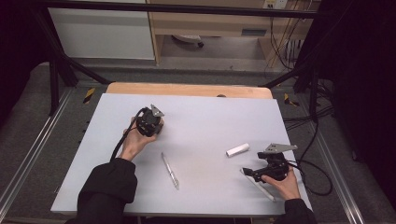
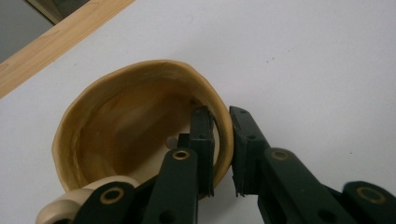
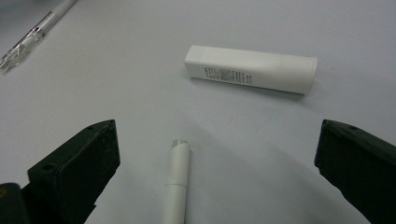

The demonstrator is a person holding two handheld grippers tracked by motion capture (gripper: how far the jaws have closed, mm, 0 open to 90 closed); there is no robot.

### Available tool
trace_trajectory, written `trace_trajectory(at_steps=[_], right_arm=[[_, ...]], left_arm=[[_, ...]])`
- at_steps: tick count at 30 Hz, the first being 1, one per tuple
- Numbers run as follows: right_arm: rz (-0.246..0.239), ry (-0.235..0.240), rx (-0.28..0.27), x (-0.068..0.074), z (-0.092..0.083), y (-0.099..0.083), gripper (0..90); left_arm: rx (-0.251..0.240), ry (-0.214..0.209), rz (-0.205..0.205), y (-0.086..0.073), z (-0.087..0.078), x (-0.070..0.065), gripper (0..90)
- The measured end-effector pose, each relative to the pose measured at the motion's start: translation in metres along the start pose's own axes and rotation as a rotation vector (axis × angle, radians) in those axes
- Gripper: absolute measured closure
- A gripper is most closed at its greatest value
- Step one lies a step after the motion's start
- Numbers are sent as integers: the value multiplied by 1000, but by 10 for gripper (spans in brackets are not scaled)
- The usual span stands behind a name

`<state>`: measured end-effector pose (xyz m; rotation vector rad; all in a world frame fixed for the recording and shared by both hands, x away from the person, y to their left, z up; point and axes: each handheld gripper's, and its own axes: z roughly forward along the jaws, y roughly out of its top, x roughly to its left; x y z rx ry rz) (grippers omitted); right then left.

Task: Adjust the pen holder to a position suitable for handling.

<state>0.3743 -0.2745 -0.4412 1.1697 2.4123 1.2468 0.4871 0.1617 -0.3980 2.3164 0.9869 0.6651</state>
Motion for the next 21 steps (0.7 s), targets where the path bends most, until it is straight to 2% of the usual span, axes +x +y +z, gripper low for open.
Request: trace_trajectory(at_steps=[5,13,21], right_arm=[[-1,0,0,0,0,0,7],[-5,-3,2,0,0,0,8],[-5,-1,2,0,0,0,7]], left_arm=[[1,14,-3,-4,-3,2,812],[-33,-5,-35,-9,-16,5,819],[-83,-43,-23,-4,-31,-8,820]])
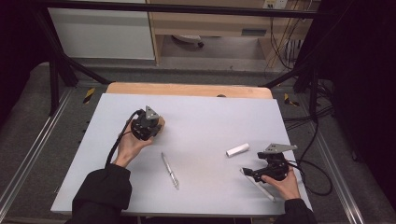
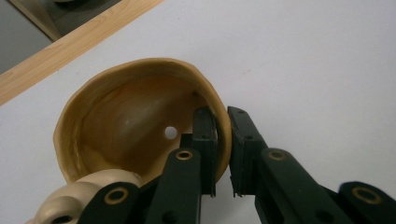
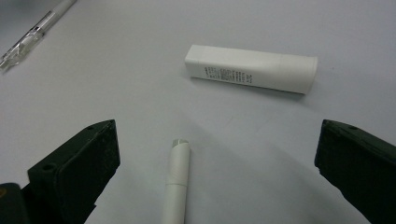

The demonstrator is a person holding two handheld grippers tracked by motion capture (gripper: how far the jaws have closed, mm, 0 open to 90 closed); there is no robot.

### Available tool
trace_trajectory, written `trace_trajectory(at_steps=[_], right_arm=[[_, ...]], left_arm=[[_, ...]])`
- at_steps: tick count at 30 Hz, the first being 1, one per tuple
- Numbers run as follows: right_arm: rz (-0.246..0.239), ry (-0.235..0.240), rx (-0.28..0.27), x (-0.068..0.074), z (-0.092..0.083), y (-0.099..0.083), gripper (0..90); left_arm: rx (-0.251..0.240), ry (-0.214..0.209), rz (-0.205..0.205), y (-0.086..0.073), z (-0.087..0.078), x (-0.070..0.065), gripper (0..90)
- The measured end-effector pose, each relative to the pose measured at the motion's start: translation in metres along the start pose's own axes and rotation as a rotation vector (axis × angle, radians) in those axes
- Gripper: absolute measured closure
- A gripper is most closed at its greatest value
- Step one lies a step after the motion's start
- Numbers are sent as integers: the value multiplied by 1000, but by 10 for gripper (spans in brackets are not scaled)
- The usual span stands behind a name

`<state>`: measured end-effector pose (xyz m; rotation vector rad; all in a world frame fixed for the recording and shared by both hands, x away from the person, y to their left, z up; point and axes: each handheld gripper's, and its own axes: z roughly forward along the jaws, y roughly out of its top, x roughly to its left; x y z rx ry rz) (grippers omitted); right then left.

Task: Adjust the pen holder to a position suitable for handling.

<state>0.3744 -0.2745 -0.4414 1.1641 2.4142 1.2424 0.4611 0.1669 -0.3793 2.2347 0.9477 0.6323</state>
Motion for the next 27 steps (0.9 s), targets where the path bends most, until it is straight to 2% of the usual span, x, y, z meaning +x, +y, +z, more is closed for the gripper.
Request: trace_trajectory(at_steps=[10,14,27], right_arm=[[-2,1,2,0,0,0,8],[-2,1,0,0,0,0,7],[-3,1,-1,0,0,0,7]], left_arm=[[-19,-53,21,9,-6,-21,837],[-8,-69,42,13,0,-31,839],[-26,-118,76,33,14,-68,840]])
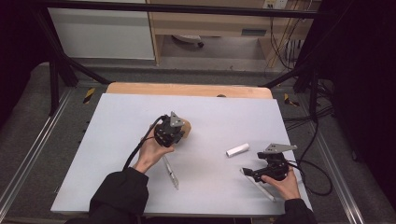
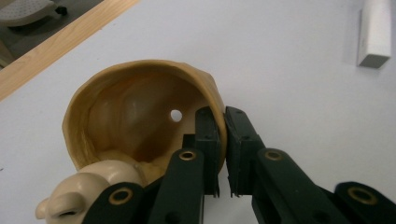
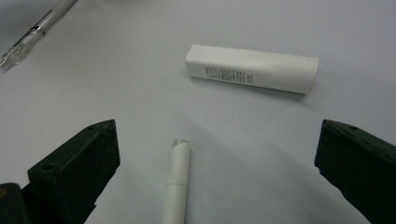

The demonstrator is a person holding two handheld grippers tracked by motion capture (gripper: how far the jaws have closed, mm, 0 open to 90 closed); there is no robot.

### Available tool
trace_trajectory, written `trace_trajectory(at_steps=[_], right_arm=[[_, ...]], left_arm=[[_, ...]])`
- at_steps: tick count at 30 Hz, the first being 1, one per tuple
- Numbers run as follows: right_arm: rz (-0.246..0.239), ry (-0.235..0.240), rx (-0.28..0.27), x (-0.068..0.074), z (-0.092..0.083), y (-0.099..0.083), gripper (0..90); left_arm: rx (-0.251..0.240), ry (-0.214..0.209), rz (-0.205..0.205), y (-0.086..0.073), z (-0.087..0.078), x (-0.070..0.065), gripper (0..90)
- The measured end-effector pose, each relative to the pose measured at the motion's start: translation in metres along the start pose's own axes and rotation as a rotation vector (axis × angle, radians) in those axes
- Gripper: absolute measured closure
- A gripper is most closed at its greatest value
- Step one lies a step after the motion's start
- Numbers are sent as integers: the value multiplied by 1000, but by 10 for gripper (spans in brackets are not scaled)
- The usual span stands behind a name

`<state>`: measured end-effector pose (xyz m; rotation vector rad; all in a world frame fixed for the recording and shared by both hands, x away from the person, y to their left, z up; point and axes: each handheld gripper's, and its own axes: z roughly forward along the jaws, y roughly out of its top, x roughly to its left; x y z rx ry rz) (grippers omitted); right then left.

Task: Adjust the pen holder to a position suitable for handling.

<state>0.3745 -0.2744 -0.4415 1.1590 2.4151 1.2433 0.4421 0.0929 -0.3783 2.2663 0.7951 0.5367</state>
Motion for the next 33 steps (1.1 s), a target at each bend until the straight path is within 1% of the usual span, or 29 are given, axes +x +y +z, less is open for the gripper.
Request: trace_trajectory(at_steps=[5,8,13,16,22,25,26,30,33], right_arm=[[4,2,1,0,-1,0,8],[7,3,2,0,-1,0,8],[0,2,1,0,-1,0,7],[6,3,2,0,-1,0,7],[3,1,2,0,0,0,7],[-1,-1,2,0,0,0,7],[-2,0,1,0,0,0,8],[-3,0,3,0,0,0,7],[2,-1,2,0,0,0,8]], left_arm=[[12,-29,20,5,7,-12,840],[29,-40,32,5,10,-18,840],[55,-47,39,3,13,-21,840],[60,-51,31,3,14,-21,840],[57,-53,26,3,15,-20,837],[39,-59,16,4,18,-19,834],[34,-60,19,4,19,-19,831],[17,-76,2,7,25,-19,819],[2,-68,4,10,30,-20,807]])
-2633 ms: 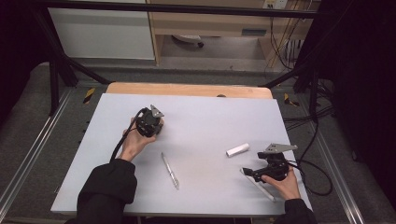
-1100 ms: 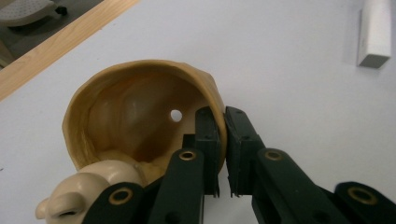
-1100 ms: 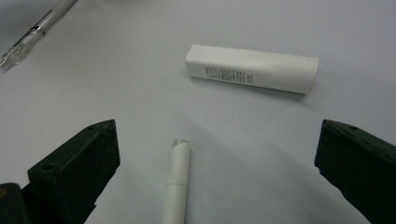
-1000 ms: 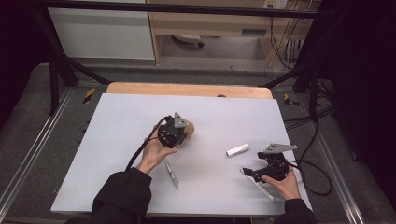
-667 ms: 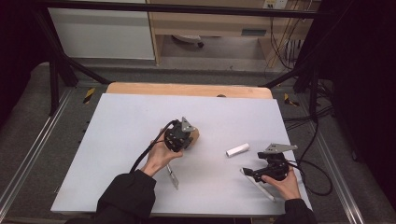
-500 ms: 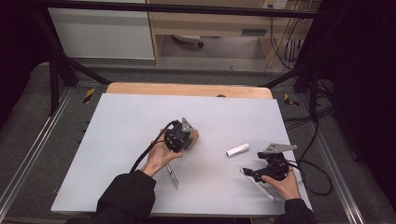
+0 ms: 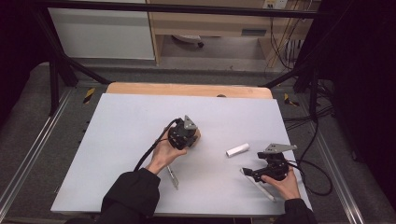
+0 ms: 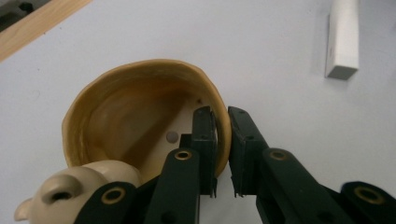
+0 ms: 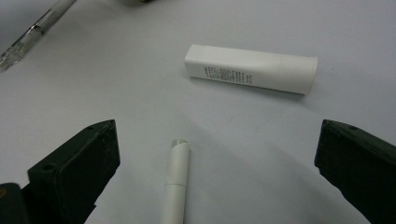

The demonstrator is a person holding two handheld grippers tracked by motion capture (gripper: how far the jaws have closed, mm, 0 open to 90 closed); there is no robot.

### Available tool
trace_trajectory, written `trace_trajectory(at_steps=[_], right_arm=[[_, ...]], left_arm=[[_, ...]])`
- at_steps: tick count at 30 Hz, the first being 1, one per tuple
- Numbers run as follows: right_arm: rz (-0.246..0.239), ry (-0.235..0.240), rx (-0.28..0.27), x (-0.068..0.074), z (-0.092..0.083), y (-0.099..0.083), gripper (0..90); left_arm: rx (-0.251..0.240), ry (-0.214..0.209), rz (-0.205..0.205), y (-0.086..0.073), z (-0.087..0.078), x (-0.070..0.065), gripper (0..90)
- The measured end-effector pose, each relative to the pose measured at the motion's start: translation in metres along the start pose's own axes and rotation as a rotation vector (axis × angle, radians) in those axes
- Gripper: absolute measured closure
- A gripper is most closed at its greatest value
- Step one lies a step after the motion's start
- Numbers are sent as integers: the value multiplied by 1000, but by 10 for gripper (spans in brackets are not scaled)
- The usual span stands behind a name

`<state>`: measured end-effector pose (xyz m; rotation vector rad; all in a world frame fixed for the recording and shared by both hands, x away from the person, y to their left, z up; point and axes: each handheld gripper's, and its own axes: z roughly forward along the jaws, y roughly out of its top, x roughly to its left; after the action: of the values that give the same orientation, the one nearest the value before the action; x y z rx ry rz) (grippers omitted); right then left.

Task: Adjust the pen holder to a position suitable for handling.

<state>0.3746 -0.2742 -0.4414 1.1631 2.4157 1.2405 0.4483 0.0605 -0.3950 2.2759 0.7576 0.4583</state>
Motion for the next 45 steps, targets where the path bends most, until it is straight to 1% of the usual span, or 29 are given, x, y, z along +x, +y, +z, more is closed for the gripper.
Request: trace_trajectory(at_steps=[6,8,9,10,13,16,18,20,21,26,29,30,35,39,43,45], right_arm=[[-2,1,0,0,-1,0,7],[-3,-2,1,0,0,0,7],[-2,-2,2,0,0,0,8],[1,0,0,0,-1,0,8],[-4,-3,-3,-1,-1,0,7],[-6,-5,-3,-1,-1,0,8],[-2,-6,-5,-1,-1,0,7],[0,-7,-5,0,-1,1,8],[-9,-8,-6,-1,-1,1,7],[-9,-9,-6,2,-1,2,8],[-11,-12,-2,2,-1,2,8],[-11,-14,-1,2,-1,2,8],[-9,-20,6,3,-1,2,11],[-6,-23,11,3,-1,3,13],[-11,-33,18,4,-1,4,23],[-14,-32,24,5,-1,4,27]], left_arm=[[-28,-13,-23,2,4,2,770],[-39,-11,-28,3,4,3,742],[-52,-2,-31,3,2,3,717],[-54,-3,-34,4,1,4,689],[-60,-4,-40,4,-8,7,625],[-75,-6,-46,2,-21,9,543],[-92,1,-47,-1,-31,11,493],[-101,-2,-51,-4,-38,13,439],[-104,-1,-54,-6,-42,14,416],[-115,-14,-74,-22,-60,22,343],[-110,3,-74,-33,-67,24,276],[-108,2,-77,-36,-69,25,258],[-87,1,-99,-58,-74,26,155],[-87,4,-105,-78,-77,26,116],[-86,1,-132,-95,-80,27,85],[-86,5,-139,-102,-82,28,72]])
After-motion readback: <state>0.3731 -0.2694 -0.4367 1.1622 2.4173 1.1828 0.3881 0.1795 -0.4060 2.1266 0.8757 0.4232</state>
